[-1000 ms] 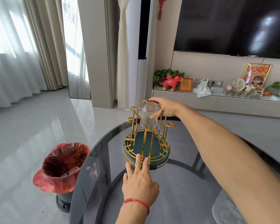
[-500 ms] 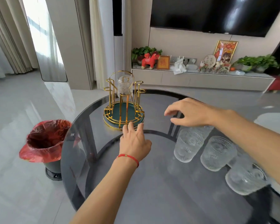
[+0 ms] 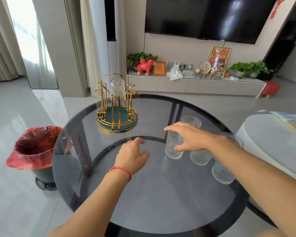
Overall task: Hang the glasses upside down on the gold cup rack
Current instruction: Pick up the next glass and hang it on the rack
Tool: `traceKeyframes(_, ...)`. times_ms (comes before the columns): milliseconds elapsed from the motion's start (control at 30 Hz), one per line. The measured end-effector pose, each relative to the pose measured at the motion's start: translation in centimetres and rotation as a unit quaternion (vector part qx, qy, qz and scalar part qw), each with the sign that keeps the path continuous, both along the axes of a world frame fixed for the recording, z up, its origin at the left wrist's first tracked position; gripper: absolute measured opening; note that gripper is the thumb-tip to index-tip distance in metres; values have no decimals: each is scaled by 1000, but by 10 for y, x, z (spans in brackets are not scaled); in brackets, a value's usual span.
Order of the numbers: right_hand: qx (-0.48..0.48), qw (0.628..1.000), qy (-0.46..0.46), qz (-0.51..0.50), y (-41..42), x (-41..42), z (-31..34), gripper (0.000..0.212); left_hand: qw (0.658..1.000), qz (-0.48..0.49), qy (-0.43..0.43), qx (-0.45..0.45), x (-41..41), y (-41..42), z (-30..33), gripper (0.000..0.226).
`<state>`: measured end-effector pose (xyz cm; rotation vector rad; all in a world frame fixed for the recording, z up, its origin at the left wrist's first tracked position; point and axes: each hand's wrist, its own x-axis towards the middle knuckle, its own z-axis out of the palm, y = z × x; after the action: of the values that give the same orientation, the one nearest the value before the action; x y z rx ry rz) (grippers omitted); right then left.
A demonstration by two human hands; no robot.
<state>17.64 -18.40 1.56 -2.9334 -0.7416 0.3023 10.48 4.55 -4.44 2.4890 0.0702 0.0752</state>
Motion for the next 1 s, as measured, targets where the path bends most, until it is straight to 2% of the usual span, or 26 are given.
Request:
traceKeyframes(100, 63, 998, -11, -12, 2, -1, -1, 72, 999, 8, -17, 40, 1, 2, 1, 43)
traceKeyframes(167, 102, 994, -31, -10, 4, -4, -2, 68, 999, 18, -23, 21, 3, 2, 0, 42)
traceKeyframes(233, 166, 985, -48, -16, 5, -7, -1, 65, 998, 24, -5, -65, 6, 0, 1, 42)
traceKeyframes(300, 257, 964, -53, -40, 9, -11, 3, 65, 976, 30, 47, -210, 8, -3, 5, 50)
traceKeyframes(333, 308, 949, -46, -53, 12, -13, 5, 65, 944, 38, 90, -315, 9, -3, 8, 56)
traceKeyframes(400, 414, 907, -3, -70, 20, -19, 4, 64, 835, 40, 167, -522, 12, 0, 15, 62)
traceKeyframes(433, 465, 882, 28, -75, 25, -21, 1, 63, 782, 28, 170, -598, 14, 3, 17, 61)
traceKeyframes(467, 509, 855, 59, -80, 30, -24, -4, 62, 746, 22, 154, -647, 16, 6, 18, 59)
traceKeyframes(500, 536, 835, 82, -87, 36, -26, -10, 62, 730, 28, 132, -670, 18, 9, 19, 61)
traceKeyframes(533, 543, 829, 93, -95, 40, -28, -16, 63, 728, 45, 114, -675, 20, 10, 19, 67)
traceKeyframes(567, 526, 839, 98, -102, 44, -29, -21, 66, 735, 69, 94, -668, 21, 11, 19, 72)
traceKeyframes(700, 363, 924, 62, -97, 62, -25, -35, 82, 810, 128, -10, -572, 29, 11, 16, 87)
traceKeyframes(767, 355, 930, 49, -81, 76, -20, -36, 93, 839, 93, -64, -532, 32, 12, 17, 96)
traceKeyframes(867, 390, 916, 29, -90, 90, -10, -31, 104, 876, 28, -100, -470, 35, 12, 19, 104)
traceKeyframes(900, 403, 909, 26, -100, 93, -5, -30, 101, 885, 24, -106, -453, 38, 14, 20, 94)
traceKeyframes(1000, 465, 874, 50, -129, 96, 8, -27, 85, 890, 66, -108, -438, 52, 30, 21, 42)
